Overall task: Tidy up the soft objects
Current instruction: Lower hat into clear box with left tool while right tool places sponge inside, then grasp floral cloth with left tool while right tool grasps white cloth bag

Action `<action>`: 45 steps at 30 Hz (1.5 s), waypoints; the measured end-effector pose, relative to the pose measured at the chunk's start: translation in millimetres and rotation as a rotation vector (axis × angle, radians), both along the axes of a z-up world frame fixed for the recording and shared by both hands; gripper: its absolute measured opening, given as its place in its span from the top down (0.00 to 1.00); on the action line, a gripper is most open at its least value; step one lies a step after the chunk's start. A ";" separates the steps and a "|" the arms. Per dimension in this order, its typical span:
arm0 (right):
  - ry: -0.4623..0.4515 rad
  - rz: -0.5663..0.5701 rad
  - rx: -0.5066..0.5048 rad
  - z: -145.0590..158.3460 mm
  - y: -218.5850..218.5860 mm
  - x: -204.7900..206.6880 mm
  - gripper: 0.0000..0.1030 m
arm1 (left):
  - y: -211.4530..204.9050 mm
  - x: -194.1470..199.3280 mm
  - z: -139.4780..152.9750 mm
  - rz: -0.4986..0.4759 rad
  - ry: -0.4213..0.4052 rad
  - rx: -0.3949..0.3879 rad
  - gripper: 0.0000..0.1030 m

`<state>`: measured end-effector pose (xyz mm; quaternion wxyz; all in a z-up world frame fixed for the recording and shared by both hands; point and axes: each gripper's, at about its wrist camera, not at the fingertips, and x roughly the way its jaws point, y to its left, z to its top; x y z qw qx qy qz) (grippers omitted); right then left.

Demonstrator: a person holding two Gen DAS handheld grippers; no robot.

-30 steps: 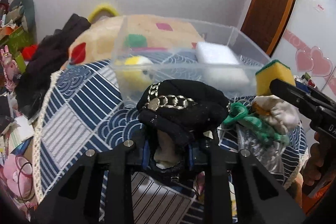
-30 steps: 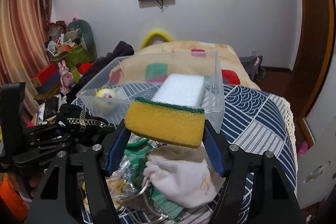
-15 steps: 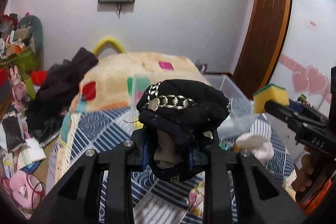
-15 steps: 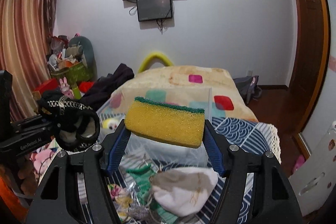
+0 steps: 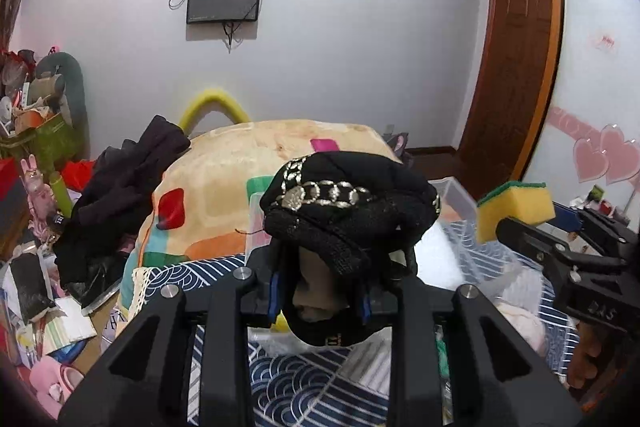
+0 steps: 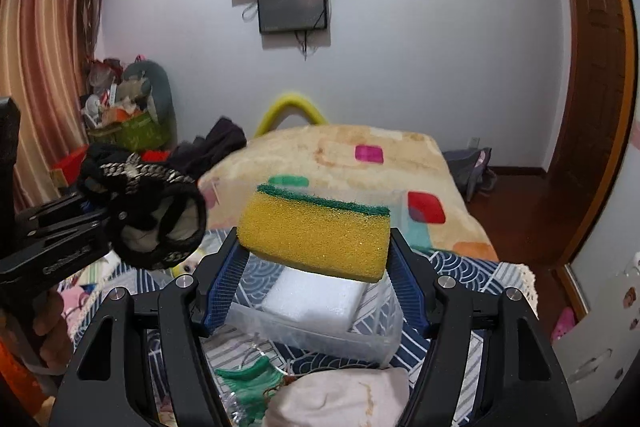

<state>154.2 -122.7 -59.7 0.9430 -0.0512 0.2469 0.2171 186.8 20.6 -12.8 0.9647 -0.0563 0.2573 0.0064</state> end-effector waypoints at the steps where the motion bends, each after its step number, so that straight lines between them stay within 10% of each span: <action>1: 0.018 0.005 -0.014 -3.2 1.9 4.1 0.36 | -1.3 5.1 -2.4 0.002 0.006 0.008 0.72; 13: 0.159 0.055 -0.109 -28.8 8.0 25.3 0.36 | -12.1 62.4 -54.8 -0.044 0.194 0.019 0.72; 18: 0.200 0.085 -0.132 -34.2 13.4 24.7 0.35 | -13.6 68.6 -66.9 -0.040 0.240 0.044 0.56; 29: 0.132 0.061 -0.144 -18.1 9.5 9.8 0.18 | -20.2 46.2 -52.8 -0.036 0.196 0.076 0.17; 45: -0.095 0.026 -0.074 20.1 -13.6 -48.3 0.00 | -13.5 -23.8 -7.3 0.000 0.054 0.080 0.01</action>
